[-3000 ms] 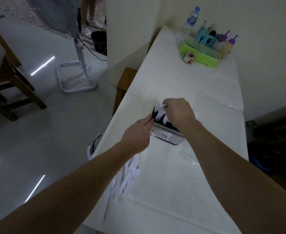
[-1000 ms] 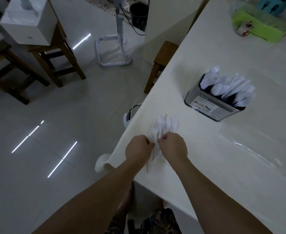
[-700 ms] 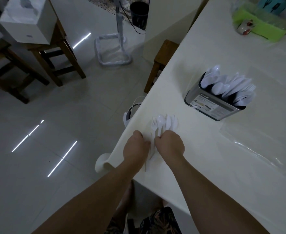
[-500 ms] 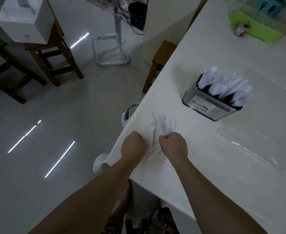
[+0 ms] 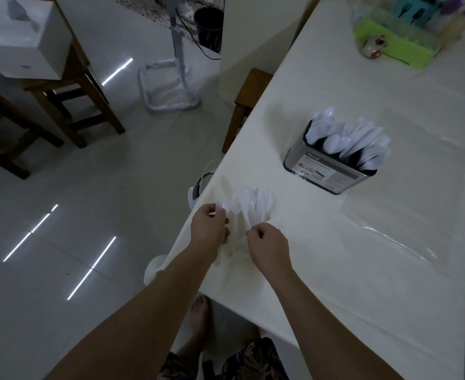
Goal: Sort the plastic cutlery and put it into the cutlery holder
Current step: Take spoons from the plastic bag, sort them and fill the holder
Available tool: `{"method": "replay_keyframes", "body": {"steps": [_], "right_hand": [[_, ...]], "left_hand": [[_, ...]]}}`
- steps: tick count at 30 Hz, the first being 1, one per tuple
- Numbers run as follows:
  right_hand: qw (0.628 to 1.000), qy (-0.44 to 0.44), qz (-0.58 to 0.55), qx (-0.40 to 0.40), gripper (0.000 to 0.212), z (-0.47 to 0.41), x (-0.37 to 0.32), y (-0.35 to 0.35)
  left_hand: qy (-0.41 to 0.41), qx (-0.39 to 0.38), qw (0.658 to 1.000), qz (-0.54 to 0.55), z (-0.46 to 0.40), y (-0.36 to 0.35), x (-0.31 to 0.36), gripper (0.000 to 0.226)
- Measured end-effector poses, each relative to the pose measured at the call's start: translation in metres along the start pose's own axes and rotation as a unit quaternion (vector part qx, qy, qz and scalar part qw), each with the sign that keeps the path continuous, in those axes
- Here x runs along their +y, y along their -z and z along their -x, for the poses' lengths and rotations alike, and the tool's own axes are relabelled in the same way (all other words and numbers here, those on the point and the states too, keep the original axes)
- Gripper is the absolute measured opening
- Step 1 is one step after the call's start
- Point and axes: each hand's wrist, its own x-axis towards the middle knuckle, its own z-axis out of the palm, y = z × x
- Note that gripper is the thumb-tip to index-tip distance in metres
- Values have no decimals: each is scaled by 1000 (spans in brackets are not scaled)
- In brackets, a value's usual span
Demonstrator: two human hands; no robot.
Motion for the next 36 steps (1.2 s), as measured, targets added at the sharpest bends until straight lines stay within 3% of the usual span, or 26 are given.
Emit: {"method": "replay_keyframes", "body": {"steps": [6,10,15,21,30,36], "right_hand": [[997,35,75,7,19,-1,4,-5],[987,20,137,78,18,-8,11,-2],[978,-4,194,77,22,-15,11,-2],[978,-58,177,92,22,-19,18,4],[976,-55,186,95,24,-19,20,7],[971,41,227,65,19,-25,8,4]], "left_hand": [[33,19,999,-30,-6,3,-3,18],[42,10,998,-42,-4,7,-8,19],[44,-9,999,-23,0,7,-9,18],[46,-17,998,-28,4,7,-7,16],[24,-25,998,-42,11,8,-3,4],[27,-15,997,-66,11,11,-3,9]]}}
